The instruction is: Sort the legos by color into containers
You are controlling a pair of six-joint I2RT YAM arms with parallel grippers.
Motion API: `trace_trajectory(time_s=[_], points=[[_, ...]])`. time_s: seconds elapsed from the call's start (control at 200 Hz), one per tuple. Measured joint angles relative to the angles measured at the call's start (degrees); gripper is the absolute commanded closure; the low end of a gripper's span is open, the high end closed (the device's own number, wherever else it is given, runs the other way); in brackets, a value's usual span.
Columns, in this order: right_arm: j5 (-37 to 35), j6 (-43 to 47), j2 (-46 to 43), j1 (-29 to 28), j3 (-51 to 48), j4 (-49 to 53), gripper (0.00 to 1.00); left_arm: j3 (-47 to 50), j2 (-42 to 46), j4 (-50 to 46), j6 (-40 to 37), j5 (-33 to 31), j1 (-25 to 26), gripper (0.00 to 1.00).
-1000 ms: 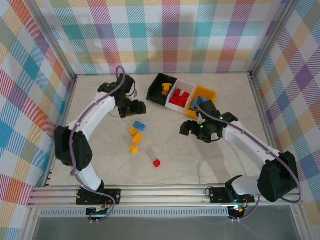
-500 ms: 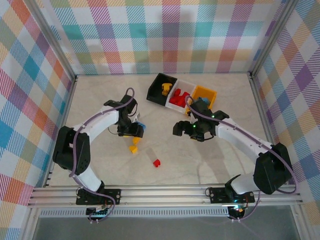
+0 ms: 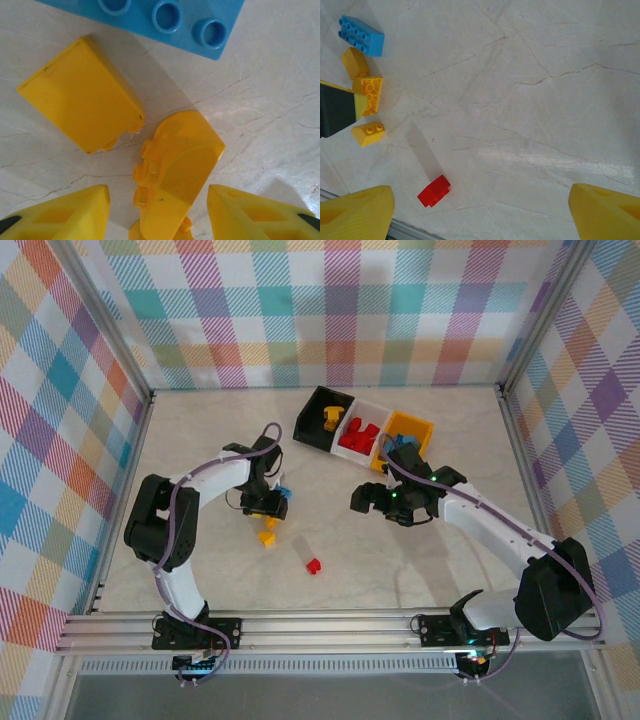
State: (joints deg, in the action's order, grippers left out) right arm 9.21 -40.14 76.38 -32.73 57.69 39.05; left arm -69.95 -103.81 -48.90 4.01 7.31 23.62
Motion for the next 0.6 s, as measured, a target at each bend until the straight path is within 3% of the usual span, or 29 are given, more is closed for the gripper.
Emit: trace_trajectory(time_s=[0.6], points=[[-0.2,-0.6,0.1,0.0,-0.2,-0.3,0.1,-0.3,-2.4,1.1,1.1,-0.5,0.4,0.75]])
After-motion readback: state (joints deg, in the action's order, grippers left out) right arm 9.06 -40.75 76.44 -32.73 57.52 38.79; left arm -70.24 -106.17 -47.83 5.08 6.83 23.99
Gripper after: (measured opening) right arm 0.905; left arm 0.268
